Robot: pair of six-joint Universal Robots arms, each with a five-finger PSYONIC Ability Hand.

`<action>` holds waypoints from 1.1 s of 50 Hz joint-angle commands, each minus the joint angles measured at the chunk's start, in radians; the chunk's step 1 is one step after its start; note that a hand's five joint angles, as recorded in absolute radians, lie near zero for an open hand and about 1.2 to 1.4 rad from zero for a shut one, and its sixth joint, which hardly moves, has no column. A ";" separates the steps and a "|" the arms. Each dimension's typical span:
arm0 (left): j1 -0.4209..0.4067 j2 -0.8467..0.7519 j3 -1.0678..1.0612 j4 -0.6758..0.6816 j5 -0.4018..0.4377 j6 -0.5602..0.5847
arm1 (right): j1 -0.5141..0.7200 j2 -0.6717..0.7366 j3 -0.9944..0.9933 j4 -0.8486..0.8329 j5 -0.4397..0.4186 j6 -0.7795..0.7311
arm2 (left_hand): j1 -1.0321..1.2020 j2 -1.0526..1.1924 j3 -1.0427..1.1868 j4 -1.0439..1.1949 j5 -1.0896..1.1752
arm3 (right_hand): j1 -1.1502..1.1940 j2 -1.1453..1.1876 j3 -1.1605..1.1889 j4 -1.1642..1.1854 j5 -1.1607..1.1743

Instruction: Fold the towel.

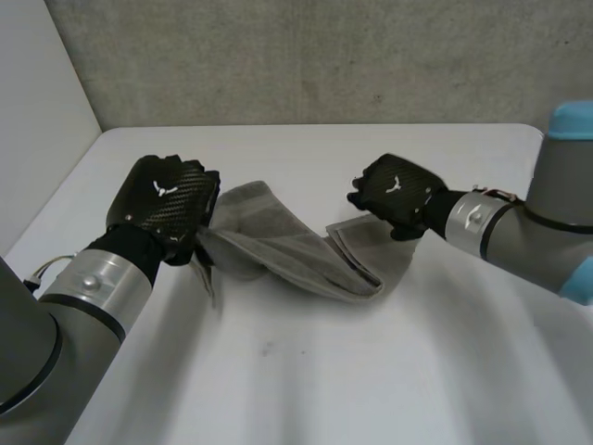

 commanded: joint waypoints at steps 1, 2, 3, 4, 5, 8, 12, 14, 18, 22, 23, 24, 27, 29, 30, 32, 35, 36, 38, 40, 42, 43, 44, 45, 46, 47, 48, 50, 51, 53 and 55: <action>-0.002 0.015 -0.014 -0.001 0.000 0.000 | 0.048 0.160 -0.098 -0.014 0.003 -0.127 | 0.192 0.179 0.180 0.178 0.179 | 0.148 0.051 0.064 0.072 0.069; -0.002 0.015 -0.014 -0.001 0.000 0.000 | 0.048 0.160 -0.098 -0.014 0.003 -0.127 | 0.192 0.179 0.180 0.178 0.179 | 0.148 0.051 0.064 0.072 0.069; -0.002 0.015 -0.014 -0.001 0.000 0.000 | 0.060 0.184 -0.112 -0.026 0.006 -0.145 | 0.192 0.179 0.180 0.178 0.179 | 0.148 0.051 0.064 0.072 0.069; -0.002 0.015 -0.014 -0.001 0.000 0.000 | 0.060 0.185 -0.112 -0.026 0.007 -0.146 | 0.192 0.179 0.180 0.178 0.179 | 0.148 0.051 0.064 0.072 0.069; -0.002 0.015 -0.014 -0.001 0.000 0.000 | 0.068 0.207 -0.123 -0.038 0.014 -0.161 | 0.192 0.179 0.180 0.178 0.179 | 0.148 0.051 0.064 0.072 0.069; -0.001 0.015 -0.014 -0.001 0.000 -0.001 | 0.073 0.240 -0.131 -0.078 0.028 -0.179 | 0.192 0.179 0.180 0.178 0.179 | 0.148 0.051 0.064 0.072 0.069; -0.001 0.014 -0.016 -0.001 0.000 -0.003 | 0.089 0.264 -0.134 -0.146 0.039 -0.179 | 0.192 0.179 0.180 0.178 0.179 | 0.148 0.051 0.064 0.072 0.069; 0.001 0.014 -0.016 -0.001 0.000 -0.003 | 0.092 0.272 -0.137 -0.163 0.042 -0.179 | 0.192 0.179 0.180 0.178 0.179 | 0.150 0.054 0.067 0.075 0.072; 0.004 0.012 -0.016 0.001 0.001 -0.003 | 0.093 0.295 -0.147 -0.180 0.057 -0.179 | 0.192 0.179 0.180 0.178 0.179 | 0.168 0.071 0.084 0.093 0.090; 0.005 0.011 -0.020 0.001 0.008 -0.003 | 0.093 0.327 -0.175 -0.180 0.085 -0.182 | 0.192 0.179 0.180 0.178 0.179 | 0.183 0.086 0.099 0.107 0.104; 0.005 0.011 -0.020 0.001 0.008 -0.003 | 0.093 0.327 -0.175 -0.180 0.085 -0.182 | 0.192 0.179 0.180 0.178 0.179 | 0.183 0.086 0.099 0.107 0.104; 0.007 0.011 -0.019 0.001 0.008 -0.003 | 0.093 0.335 -0.181 -0.180 0.089 -0.184 | 0.192 0.179 0.180 0.178 0.179 | 0.189 0.092 0.105 0.113 0.110; 0.008 0.011 -0.019 0.001 0.011 -0.003 | 0.093 0.349 -0.192 -0.180 0.089 -0.184 | 0.192 0.179 0.180 0.178 0.179 | 0.203 0.106 0.120 0.128 0.125; 0.008 0.011 -0.019 0.001 0.014 -0.003 | 0.093 0.352 -0.195 -0.180 0.089 -0.184 | 0.192 0.179 0.180 0.178 0.179 | 0.203 0.106 0.120 0.128 0.125; 0.010 0.011 -0.019 0.001 0.018 -0.003 | 0.093 0.353 -0.196 -0.180 0.089 -0.184 | 0.192 0.179 0.180 0.178 0.179 | 0.203 0.106 0.120 0.128 0.125; 0.010 0.011 -0.019 0.001 0.021 -0.003 | 0.093 0.356 -0.196 -0.180 0.089 -0.184 | 0.192 0.179 0.180 0.178 0.179 | 0.215 0.118 0.131 0.140 0.137; 0.010 0.011 -0.016 0.003 0.026 -0.004 | 0.093 0.359 -0.196 -0.180 0.089 -0.184 | 0.192 0.179 0.180 0.178 0.179 | 0.308 0.211 0.225 0.233 0.230; 0.010 0.011 -0.016 0.003 0.026 -0.003 | 0.093 0.358 -0.196 -0.177 0.088 -0.184 | 0.192 0.179 0.180 0.178 0.179 | 0.457 0.360 0.374 0.382 0.379; 0.010 0.011 -0.014 0.003 0.028 -0.004 | 0.093 0.353 -0.196 -0.175 0.088 -0.184 | 0.192 0.179 0.180 0.178 0.179 | 0.697 0.600 0.613 0.622 0.619; 0.010 0.009 -0.013 0.004 0.026 -0.004 | 0.094 0.349 -0.196 -0.180 0.089 -0.184 | 0.192 0.179 0.180 0.178 0.179 | 0.836 0.740 0.753 0.761 0.758; 0.011 0.009 -0.008 0.004 0.026 -0.003 | 0.094 0.315 -0.196 -0.183 0.097 -0.184 | 0.192 0.179 0.180 0.178 0.179 | 0.836 0.740 0.753 0.761 0.758; 0.011 0.009 -0.008 0.004 0.026 -0.003 | 0.094 0.315 -0.196 -0.183 0.097 -0.184 | 0.192 0.179 0.180 0.178 0.179 | 0.836 0.740 0.753 0.761 0.758; 0.011 0.009 -0.007 0.004 0.026 -0.003 | 0.094 0.275 -0.196 -0.181 0.114 -0.166 | 0.192 0.179 0.180 0.178 0.179 | 0.836 0.740 0.753 0.761 0.758; 0.011 0.009 -0.007 0.004 0.026 -0.003 | 0.094 0.275 -0.196 -0.181 0.114 -0.166 | 0.192 0.179 0.180 0.178 0.179 | 0.836 0.740 0.753 0.761 0.758; 0.011 0.011 -0.004 0.004 0.026 -0.003 | 0.093 0.231 -0.195 -0.180 0.138 -0.143 | 0.192 0.179 0.180 0.178 0.179 | 0.836 0.740 0.753 0.761 0.758; 0.013 0.011 0.001 0.004 0.026 -0.003 | 0.086 0.185 -0.192 -0.180 0.164 -0.100 | 0.192 0.179 0.180 0.178 0.179 | 0.836 0.740 0.753 0.761 0.758; 0.016 0.012 0.009 0.004 0.026 -0.003 | 0.083 0.139 -0.181 -0.178 0.192 -0.034 | 0.192 0.179 0.180 0.178 0.179 | 0.836 0.740 0.753 0.761 0.758; 0.019 0.014 0.018 0.001 0.026 -0.003 | 0.079 0.091 -0.171 -0.177 0.201 0.042 | 0.192 0.179 0.180 0.178 0.179 | 0.836 0.740 0.753 0.761 0.758; 0.028 0.015 0.027 0.001 0.025 -0.003 | 0.071 0.036 -0.157 -0.175 0.213 0.122 | 0.192 0.179 0.180 0.178 0.179 | 0.836 0.740 0.753 0.761 0.758; 0.042 0.018 0.039 0.001 0.023 -0.004 | 0.054 -0.017 -0.144 -0.168 0.218 0.194 | 0.192 0.179 0.180 0.178 0.179 | 0.836 0.740 0.753 0.761 0.758; 0.054 0.024 0.046 0.001 0.024 -0.006 | 0.022 -0.064 -0.123 -0.160 0.215 0.247 | 0.192 0.179 0.180 0.178 0.179 | 0.836 0.740 0.753 0.761 0.758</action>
